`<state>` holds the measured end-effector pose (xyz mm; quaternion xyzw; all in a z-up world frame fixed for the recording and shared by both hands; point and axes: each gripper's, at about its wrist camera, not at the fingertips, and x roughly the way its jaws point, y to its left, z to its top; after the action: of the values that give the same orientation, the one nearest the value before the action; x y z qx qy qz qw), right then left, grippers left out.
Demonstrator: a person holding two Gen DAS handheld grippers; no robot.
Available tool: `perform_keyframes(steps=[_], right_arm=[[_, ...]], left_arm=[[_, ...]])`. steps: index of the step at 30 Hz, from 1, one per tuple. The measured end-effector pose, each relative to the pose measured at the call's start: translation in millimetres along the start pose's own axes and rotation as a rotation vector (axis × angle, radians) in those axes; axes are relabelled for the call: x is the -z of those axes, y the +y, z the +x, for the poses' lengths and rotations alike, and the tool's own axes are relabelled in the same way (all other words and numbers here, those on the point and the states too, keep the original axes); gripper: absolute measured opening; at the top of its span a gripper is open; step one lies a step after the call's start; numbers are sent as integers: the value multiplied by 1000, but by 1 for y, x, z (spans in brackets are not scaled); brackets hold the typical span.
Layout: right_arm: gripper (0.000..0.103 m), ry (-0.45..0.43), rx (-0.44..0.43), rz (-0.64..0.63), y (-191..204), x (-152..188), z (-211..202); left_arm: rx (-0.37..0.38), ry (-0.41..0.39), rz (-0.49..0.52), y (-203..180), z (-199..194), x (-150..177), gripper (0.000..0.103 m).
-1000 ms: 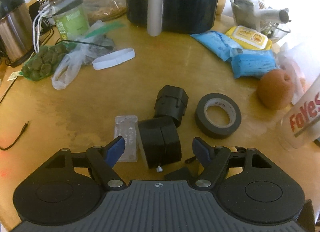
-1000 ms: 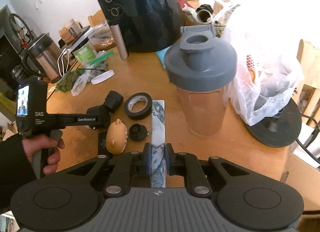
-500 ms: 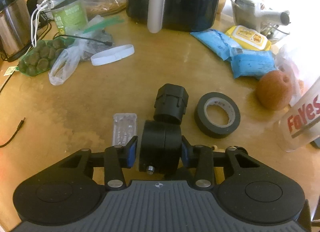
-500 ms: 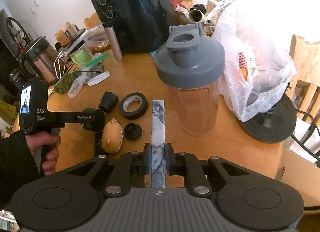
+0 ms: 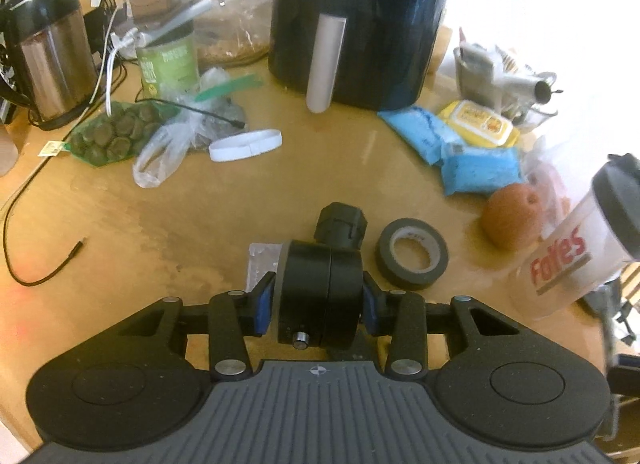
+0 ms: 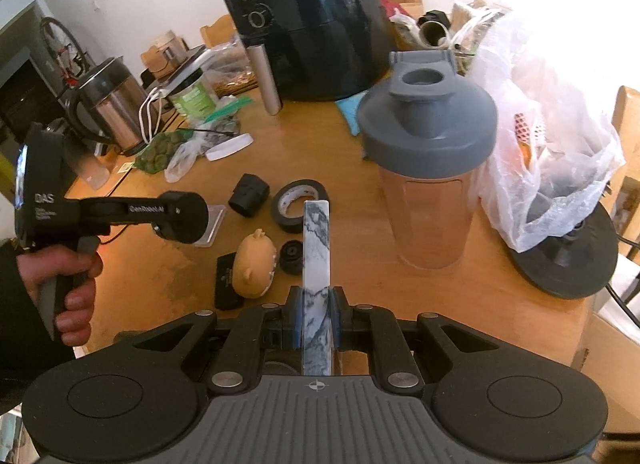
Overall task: Organize rigid objects
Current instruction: 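Close the left gripper around the black cylindrical part, then carry the black cylinder into the box with the left gripper while the right carries the strip over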
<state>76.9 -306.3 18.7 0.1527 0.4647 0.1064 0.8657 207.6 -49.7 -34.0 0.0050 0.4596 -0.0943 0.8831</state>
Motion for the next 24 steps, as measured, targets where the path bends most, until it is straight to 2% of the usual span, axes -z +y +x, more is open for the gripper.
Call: perform_keyframes(steps=[12,24], right_arm=[[17,8,-61,-44,10,10,-5],[17,17,-115,-78,15,24,-13]], left_arm=[[15,-50,-29,-3,-51,13,41],[35,-45,-44,-12,-95,50,41]])
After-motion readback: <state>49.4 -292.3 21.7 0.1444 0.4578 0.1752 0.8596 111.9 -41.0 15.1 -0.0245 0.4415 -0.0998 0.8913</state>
